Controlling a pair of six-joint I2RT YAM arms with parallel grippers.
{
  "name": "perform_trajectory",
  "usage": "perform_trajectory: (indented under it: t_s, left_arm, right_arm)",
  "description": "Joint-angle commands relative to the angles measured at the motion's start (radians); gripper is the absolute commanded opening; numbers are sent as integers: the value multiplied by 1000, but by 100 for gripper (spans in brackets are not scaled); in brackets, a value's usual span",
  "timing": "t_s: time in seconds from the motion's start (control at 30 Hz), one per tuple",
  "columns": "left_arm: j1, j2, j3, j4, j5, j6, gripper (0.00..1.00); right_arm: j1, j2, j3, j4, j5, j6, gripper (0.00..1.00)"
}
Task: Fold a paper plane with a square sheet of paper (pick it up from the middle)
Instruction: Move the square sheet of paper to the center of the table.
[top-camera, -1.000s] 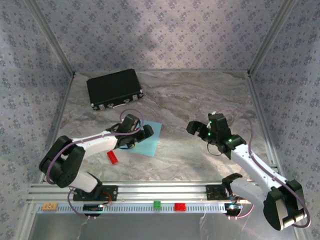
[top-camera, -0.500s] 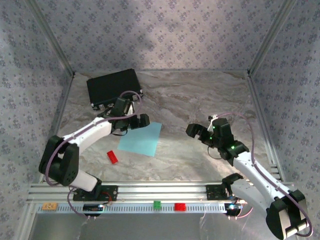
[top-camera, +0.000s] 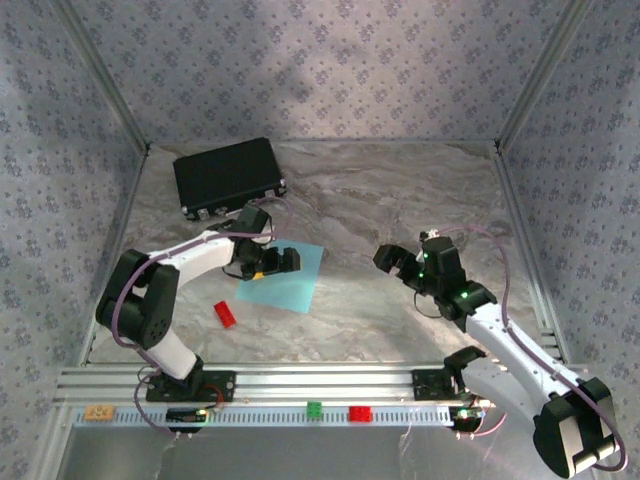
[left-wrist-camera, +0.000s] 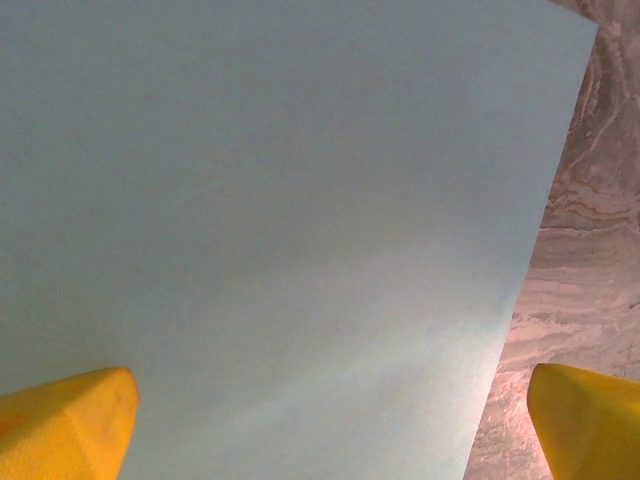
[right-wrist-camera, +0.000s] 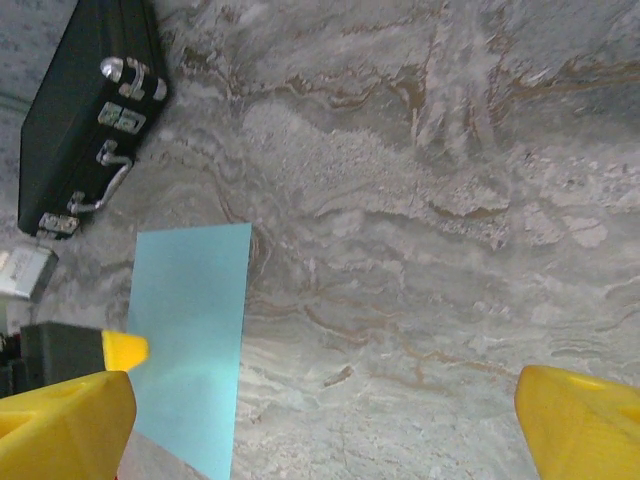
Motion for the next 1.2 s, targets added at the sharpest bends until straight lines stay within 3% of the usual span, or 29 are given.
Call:
perform_trajectory:
  t_s: [0.0, 0.3, 0.57, 0.87, 1.07, 1.17]
  left_arm:
    - [-45, -13, -47, 51, -3, -106, 99]
    - [-199, -5, -52, 141, -151, -416, 99]
    - [-323, -24, -21, 170, -263, -595, 100]
    - [-325, -83, 105, -87, -463, -308, 100]
    - [-235, -4, 159, -173, -297, -175, 98]
    - [-232, 58, 208, -234, -295, -158, 96]
  right_arm:
    - [4, -16, -2, -33, 57, 27, 99]
    - [-17, -24, 30, -126, 39, -2, 99]
    - [-79, -105, -69, -29, 0, 69, 99]
    - [-90, -115, -42, -19, -104, -7, 99]
    - [-61, -5, 31, -73, -111, -30, 99]
    - [-30, 65, 91, -135, -71, -47, 99]
